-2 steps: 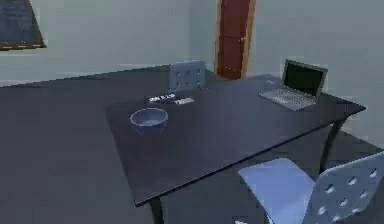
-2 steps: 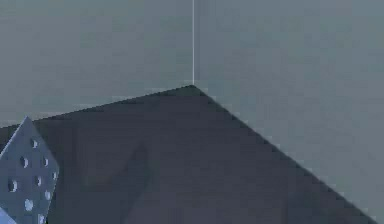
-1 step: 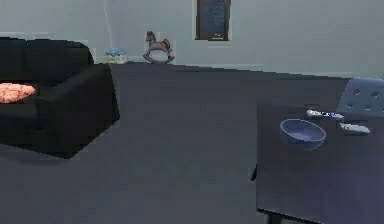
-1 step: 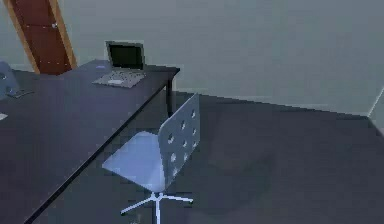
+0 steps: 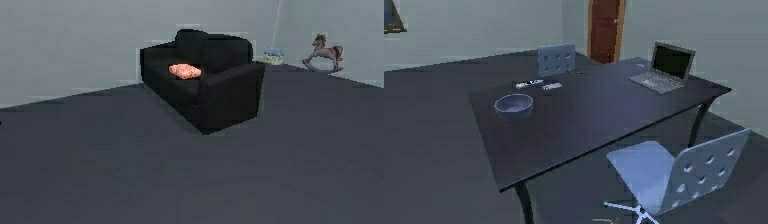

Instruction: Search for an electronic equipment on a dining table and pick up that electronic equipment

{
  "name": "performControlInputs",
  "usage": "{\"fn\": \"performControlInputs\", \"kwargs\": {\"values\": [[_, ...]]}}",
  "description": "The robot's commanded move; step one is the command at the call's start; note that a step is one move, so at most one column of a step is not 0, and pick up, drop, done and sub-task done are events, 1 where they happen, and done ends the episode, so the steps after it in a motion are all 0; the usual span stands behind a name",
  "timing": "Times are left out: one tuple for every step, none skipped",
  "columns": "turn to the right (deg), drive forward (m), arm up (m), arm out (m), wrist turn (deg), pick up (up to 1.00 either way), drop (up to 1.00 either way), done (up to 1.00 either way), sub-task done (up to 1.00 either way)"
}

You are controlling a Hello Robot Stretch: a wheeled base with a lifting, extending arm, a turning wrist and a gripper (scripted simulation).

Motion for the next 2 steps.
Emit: {"fn": "performControlInputs", "kwargs": {"values": [[-3.0, 0.0, 0.0, 0.0, 0.0, 0.0, 0.0, 0.0, 0.0], [45.0, 0.0, 0.0, 0.0, 0.0, 0.0, 0.0, 0.0, 0.0]]}}
